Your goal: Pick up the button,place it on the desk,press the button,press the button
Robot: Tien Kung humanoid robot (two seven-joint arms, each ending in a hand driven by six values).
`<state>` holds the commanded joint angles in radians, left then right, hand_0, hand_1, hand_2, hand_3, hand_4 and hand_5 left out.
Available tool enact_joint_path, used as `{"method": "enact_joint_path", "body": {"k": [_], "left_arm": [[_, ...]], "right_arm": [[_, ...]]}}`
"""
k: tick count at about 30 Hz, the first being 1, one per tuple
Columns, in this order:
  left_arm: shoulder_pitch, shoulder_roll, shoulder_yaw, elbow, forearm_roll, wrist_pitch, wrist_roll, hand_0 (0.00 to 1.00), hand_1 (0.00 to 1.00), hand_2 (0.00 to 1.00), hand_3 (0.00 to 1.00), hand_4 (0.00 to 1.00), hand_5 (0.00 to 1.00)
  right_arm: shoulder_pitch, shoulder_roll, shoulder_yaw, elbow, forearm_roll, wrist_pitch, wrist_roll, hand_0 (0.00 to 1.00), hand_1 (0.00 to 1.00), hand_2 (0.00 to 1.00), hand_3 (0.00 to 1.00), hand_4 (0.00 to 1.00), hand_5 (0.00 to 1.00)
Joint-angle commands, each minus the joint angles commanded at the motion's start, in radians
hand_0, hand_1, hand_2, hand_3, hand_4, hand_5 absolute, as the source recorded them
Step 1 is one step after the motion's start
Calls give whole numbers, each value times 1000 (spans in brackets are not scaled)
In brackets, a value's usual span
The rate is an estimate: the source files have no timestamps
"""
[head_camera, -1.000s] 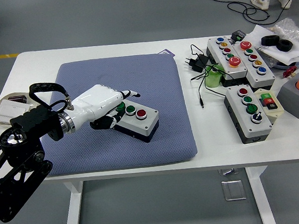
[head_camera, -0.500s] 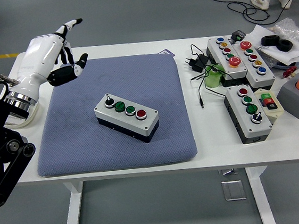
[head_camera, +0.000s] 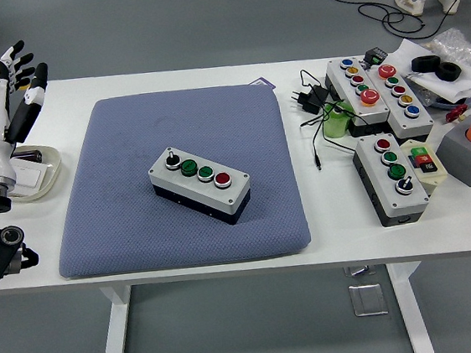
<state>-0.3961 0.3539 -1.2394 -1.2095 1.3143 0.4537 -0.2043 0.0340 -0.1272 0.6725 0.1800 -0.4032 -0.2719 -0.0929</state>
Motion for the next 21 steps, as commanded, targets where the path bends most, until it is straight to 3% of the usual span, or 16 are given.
{"method": "enact_joint_path", "body": {"k": [10, 15, 18, 21], "left_arm": [[70, 22, -32, 23, -423, -165, 65, 765, 836, 893, 899, 554, 998], [86, 37, -45, 28, -625, -324, 136, 752, 830, 898, 878, 547, 998], [88, 40, -46, 30, -630, -393, 157, 751, 831, 896, 878, 555, 998], [87, 40, -46, 32, -614, -417, 163, 751, 831, 896, 878, 555, 998]], "right_arm": [[-2, 1, -5, 0, 6, 1, 0, 663, 578, 610, 591, 297, 60], [-5, 1, -5, 0, 9, 1, 0, 664, 578, 612, 591, 296, 60], [-6, 1, -6, 0, 8, 0, -2, 664, 578, 613, 591, 296, 60], [-7, 1, -7, 0, 8, 0, -4, 664, 578, 613, 591, 296, 60]]}}
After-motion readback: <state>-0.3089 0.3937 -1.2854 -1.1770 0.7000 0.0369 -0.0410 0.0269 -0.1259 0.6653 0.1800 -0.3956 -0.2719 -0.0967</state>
